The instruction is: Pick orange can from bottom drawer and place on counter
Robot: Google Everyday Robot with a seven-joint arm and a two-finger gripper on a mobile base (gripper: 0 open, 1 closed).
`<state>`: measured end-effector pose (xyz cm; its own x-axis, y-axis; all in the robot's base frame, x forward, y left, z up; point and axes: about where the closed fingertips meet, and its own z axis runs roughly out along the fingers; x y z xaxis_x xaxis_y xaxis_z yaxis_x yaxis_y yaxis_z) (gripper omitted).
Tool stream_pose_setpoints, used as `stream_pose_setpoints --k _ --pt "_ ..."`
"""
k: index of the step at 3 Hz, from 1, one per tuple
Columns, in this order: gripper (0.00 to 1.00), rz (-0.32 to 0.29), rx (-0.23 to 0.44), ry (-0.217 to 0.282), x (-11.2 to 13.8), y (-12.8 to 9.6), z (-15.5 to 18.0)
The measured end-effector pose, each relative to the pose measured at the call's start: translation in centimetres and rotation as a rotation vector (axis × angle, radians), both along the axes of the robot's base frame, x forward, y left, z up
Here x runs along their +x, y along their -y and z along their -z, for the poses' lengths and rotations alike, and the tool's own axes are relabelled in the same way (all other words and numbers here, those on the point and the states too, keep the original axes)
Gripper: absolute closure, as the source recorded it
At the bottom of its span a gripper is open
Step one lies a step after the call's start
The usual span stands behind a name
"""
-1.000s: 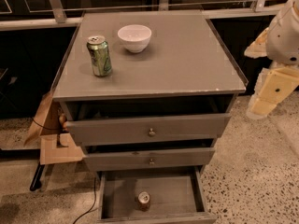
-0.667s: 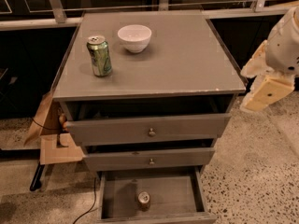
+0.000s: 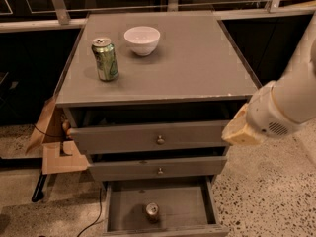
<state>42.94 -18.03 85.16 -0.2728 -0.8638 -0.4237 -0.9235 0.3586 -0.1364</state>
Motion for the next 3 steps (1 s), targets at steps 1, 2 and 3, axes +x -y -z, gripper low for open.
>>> stream_pose_setpoints --k 1,2,3 --pt "1.0 0.016 0.147 -0.052 -0.9 -2.3 8.0" --pt "1.0 0.051 0.172 -0.024 0.0 -2.5 9.3" --pt "1.0 0.051 0.171 -0.022 0.0 -2.5 9.2"
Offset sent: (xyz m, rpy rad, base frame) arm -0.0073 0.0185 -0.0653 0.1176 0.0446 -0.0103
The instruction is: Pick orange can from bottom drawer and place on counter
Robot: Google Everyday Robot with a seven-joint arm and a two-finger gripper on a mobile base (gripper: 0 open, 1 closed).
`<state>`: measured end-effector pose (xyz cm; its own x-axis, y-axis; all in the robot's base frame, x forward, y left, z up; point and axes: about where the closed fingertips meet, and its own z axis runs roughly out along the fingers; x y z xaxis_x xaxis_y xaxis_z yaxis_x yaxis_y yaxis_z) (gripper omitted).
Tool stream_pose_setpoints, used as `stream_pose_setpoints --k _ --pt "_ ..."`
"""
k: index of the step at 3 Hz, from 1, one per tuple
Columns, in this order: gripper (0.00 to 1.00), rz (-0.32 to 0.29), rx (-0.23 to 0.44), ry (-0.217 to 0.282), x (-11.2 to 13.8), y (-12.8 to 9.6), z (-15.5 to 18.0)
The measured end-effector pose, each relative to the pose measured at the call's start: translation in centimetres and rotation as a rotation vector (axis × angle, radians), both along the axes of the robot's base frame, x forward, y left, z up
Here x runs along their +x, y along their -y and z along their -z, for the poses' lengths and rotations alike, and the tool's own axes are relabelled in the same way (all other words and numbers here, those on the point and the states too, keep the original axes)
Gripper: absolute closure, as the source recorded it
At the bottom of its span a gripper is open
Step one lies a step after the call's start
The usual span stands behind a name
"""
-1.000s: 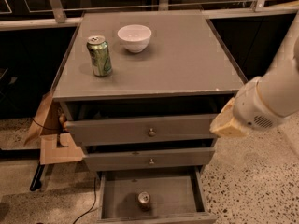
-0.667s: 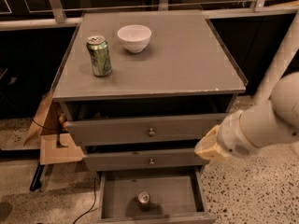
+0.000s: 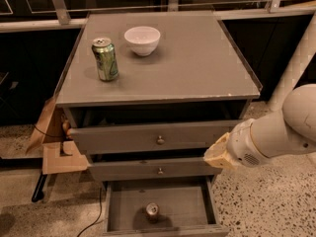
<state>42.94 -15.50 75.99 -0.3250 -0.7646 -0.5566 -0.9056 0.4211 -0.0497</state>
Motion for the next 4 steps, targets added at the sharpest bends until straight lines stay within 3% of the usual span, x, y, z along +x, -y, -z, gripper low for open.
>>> stream_pose_setpoints --k 1,3,4 --pt "1.0 -0.014 0.007 -0.023 -1.3 -0.2 6.3" --pt "1.0 -0.026 0.124 -0.039 -2.2 -2.2 21.2" --pt "1.0 -0.018 0.171 -0.096 -3.1 -3.1 24.7"
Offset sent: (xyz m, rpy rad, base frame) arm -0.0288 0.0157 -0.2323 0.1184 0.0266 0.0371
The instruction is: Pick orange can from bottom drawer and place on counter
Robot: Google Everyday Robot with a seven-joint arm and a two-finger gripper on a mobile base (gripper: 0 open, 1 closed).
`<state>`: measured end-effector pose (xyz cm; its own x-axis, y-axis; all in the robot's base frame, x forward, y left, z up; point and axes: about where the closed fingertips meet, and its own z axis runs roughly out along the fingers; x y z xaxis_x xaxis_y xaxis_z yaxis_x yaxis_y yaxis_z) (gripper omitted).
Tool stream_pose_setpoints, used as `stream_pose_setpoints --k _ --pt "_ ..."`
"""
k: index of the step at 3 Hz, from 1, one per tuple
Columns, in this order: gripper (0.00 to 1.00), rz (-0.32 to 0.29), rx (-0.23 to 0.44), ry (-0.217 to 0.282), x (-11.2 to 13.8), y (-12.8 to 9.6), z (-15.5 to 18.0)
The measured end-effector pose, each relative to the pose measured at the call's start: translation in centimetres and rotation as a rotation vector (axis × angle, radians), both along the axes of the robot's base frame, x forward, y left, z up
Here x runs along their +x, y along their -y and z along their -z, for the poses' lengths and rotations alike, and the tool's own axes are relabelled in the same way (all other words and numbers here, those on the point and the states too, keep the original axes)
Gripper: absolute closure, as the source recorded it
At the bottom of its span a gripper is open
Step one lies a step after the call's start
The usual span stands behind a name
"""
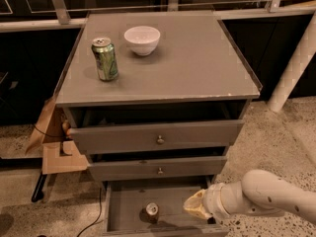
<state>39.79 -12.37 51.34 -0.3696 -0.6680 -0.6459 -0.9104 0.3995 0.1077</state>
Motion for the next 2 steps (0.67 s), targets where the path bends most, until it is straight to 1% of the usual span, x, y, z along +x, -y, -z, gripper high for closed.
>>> stream_pose_setpoints --k 1,2 --pt "1.0 0.0 0.0 0.0 0.0 0.0 0.0" --pt "1.0 0.008 -0.008 0.045 1.1 0.4 2.6"
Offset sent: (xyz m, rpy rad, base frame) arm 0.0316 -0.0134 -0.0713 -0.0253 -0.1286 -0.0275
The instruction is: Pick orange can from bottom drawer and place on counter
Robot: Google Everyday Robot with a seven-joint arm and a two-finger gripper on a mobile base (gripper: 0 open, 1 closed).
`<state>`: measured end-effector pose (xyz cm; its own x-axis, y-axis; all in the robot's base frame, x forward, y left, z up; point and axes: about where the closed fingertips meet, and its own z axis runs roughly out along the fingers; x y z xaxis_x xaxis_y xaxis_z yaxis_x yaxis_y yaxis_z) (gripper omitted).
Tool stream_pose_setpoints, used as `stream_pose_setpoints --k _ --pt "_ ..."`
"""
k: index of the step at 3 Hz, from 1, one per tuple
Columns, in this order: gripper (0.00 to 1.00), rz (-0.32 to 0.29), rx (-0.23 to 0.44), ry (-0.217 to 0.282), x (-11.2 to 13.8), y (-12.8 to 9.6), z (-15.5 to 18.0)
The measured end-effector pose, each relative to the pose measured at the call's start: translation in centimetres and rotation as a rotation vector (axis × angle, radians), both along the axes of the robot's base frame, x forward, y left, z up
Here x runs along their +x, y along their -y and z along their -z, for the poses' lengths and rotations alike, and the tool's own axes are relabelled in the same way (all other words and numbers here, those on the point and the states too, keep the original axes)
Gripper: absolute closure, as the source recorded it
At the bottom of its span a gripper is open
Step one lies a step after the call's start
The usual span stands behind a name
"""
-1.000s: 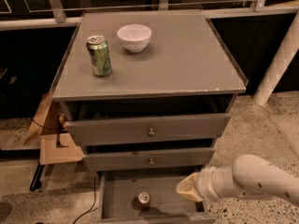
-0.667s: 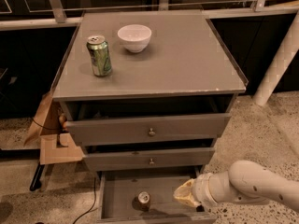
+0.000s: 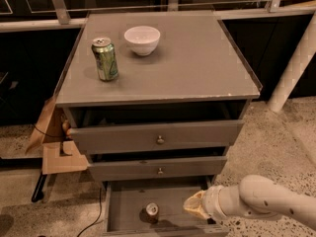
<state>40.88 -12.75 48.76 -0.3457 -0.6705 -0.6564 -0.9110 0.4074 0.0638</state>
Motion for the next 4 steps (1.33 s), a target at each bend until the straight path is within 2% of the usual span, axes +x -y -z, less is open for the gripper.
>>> stream_pose_setpoints --k 1,2,3,4 --pt "1.0 0.006 0.02 0.08 2.4 0.0 4.2" --pt "1.0 -0.009 0.062 0.11 4.8 -0.9 9.1" --pt "1.0 -0.028 0.117 0.074 6.2 -2.9 15.8" --pt "1.0 -0.028 0.117 0.074 6.2 -2.9 15.8"
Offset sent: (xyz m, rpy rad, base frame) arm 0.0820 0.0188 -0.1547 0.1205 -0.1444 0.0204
